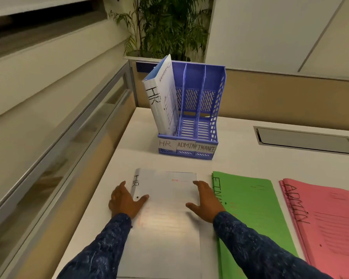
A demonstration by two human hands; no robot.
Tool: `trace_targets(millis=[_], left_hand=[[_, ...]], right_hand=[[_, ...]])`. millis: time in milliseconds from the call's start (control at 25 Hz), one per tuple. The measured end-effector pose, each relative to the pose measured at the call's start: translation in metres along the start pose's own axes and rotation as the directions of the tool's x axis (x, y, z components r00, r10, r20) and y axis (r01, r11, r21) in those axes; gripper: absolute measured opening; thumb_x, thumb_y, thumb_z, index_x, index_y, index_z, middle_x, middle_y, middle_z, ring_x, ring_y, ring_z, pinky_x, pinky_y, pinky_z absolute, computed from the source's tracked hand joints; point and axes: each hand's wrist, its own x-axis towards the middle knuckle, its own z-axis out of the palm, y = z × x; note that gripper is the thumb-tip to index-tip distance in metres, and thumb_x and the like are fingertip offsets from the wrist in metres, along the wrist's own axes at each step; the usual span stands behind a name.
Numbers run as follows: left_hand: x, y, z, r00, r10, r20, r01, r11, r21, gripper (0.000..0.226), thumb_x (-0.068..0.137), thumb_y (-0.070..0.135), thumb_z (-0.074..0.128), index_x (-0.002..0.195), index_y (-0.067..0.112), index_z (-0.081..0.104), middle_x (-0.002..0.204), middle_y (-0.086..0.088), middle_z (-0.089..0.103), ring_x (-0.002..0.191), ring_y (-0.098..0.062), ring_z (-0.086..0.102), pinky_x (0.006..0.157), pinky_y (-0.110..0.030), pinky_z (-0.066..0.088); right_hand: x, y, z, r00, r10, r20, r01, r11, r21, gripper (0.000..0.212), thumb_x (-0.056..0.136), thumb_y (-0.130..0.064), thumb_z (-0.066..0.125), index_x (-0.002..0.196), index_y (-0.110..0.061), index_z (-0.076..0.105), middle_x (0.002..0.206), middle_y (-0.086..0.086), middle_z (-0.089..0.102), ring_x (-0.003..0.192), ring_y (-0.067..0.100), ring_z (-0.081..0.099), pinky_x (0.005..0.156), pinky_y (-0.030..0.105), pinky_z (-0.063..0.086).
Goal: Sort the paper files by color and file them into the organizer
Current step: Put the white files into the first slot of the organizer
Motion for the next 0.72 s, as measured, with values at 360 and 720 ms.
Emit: trace_targets(millis=[360,720], left_hand=[[-0.059,-0.019,0.02,0.995,0.094,-0.032,-0.093,0.995,0.04,0.105,0.064,0.062,0.077,0.145,0.013,0.03,0.141,-0.009,0.047,0.128,-0.028,0.044,0.104,-0.044,0.04],[-0.049,-0.004,0.013,0.993,-0.099,0.059,0.106,0.986,-0.127,0.108,0.06,0.051,0.087,0.142,0.005,0.034,0.141,-0.018,0.042,0.125,-0.033,0.046,0.103,-0.043,0.041]], right_hand=[[-0.064,0.013,0.049,0.987,0.117,0.108,-0.109,0.991,-0.077,0.092,0.08,-0.054,0.069,0.151,-0.021,0.022,0.163,0.004,0.012,0.149,0.02,0.014,0.121,0.032,0.016],[-0.066,0.009,0.041,0.982,0.125,0.145,-0.136,0.988,0.072,0.086,0.074,-0.061,0.07,0.143,-0.023,0.036,0.158,0.001,0.026,0.145,0.017,0.024,0.117,0.03,0.02]])
